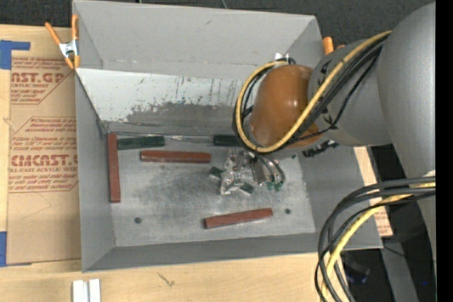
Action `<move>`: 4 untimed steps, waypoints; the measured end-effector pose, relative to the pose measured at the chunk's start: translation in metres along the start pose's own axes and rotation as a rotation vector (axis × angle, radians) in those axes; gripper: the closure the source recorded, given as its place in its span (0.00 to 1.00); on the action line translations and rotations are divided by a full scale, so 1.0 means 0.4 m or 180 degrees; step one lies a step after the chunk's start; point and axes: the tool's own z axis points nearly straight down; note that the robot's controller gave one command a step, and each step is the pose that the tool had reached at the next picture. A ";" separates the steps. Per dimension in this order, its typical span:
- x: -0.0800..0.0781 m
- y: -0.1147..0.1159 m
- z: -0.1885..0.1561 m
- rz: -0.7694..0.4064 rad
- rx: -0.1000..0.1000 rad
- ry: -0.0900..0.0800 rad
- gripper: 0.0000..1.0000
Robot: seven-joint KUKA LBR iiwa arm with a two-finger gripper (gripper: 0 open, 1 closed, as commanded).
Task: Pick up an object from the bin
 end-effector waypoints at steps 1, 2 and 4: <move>0.019 -0.001 0.011 -0.0005 0.0004 0.0095 0.00; 0.017 -0.001 0.011 -0.0005 0.0004 0.0083 0.00; -0.004 -0.208 -0.032 -0.0325 0.0001 0.0089 0.00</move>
Offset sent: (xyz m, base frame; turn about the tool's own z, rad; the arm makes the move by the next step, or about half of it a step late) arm 0.0000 0.0000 0.0000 0.0000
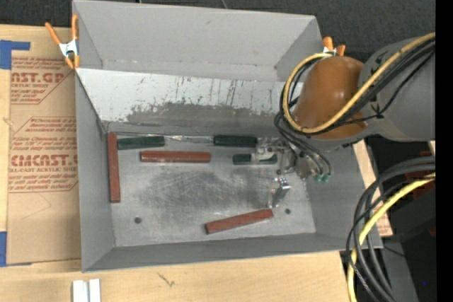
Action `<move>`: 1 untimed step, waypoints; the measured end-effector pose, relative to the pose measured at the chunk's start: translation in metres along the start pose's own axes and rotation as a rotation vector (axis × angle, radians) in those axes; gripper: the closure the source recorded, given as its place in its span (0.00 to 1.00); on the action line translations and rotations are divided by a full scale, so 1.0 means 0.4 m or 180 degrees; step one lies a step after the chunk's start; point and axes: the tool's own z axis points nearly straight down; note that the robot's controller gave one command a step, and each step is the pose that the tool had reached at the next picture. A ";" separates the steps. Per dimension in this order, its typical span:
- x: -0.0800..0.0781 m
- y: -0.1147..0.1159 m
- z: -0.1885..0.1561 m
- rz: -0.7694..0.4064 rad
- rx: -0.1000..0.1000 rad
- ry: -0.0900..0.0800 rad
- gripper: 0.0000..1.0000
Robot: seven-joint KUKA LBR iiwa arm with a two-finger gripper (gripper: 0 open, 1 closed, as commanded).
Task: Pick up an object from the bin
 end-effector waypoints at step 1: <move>0.000 0.000 0.000 -0.0001 0.0000 0.0000 0.00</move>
Offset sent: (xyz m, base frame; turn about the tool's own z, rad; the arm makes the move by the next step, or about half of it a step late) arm -0.0564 -0.0313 -0.0165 -0.1767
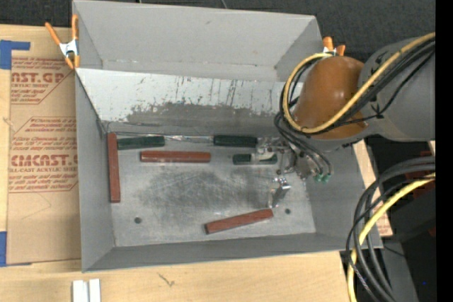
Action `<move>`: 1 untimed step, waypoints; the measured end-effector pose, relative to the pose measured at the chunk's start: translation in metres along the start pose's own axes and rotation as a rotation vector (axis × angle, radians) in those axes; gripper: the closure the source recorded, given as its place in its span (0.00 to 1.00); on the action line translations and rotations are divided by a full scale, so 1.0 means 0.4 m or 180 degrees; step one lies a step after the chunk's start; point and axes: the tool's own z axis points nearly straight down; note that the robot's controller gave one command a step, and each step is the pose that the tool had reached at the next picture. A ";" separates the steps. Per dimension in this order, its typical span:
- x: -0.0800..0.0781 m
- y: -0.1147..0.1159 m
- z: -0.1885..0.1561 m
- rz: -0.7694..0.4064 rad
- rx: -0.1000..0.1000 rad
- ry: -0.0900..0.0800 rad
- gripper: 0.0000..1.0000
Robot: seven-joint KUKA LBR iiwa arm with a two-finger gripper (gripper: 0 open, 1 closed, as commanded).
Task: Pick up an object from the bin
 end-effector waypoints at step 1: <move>0.068 -0.020 0.017 -0.0298 -0.0001 -0.0016 0.00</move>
Offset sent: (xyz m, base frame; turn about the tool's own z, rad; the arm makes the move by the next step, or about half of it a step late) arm -0.0560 0.0031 -0.0121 -0.2956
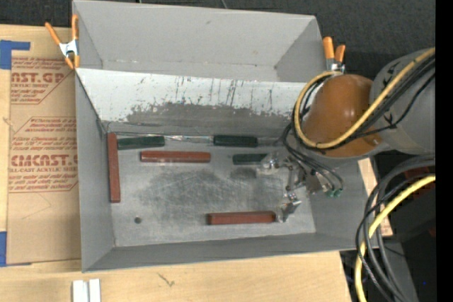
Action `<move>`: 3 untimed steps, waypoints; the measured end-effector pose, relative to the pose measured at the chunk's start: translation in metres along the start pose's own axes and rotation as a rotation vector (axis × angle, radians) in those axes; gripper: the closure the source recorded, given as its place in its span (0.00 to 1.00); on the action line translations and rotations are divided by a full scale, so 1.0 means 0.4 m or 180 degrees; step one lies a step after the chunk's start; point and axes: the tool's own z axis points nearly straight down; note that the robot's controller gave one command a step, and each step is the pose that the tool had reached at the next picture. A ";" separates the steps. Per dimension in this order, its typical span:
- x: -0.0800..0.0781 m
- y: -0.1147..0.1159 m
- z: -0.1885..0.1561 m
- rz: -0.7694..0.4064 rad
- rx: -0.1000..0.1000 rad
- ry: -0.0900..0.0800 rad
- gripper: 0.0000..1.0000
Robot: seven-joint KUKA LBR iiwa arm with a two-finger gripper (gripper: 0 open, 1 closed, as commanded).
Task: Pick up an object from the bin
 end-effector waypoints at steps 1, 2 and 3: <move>0.064 0.059 0.015 -0.0642 -0.0007 0.0022 1.00; 0.064 0.059 0.015 -0.0642 -0.0007 0.0022 1.00; 0.042 0.061 -0.287 -0.0710 -0.0002 0.0015 1.00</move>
Offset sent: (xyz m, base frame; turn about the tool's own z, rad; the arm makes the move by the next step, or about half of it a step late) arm 0.0000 0.0000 0.0000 0.0000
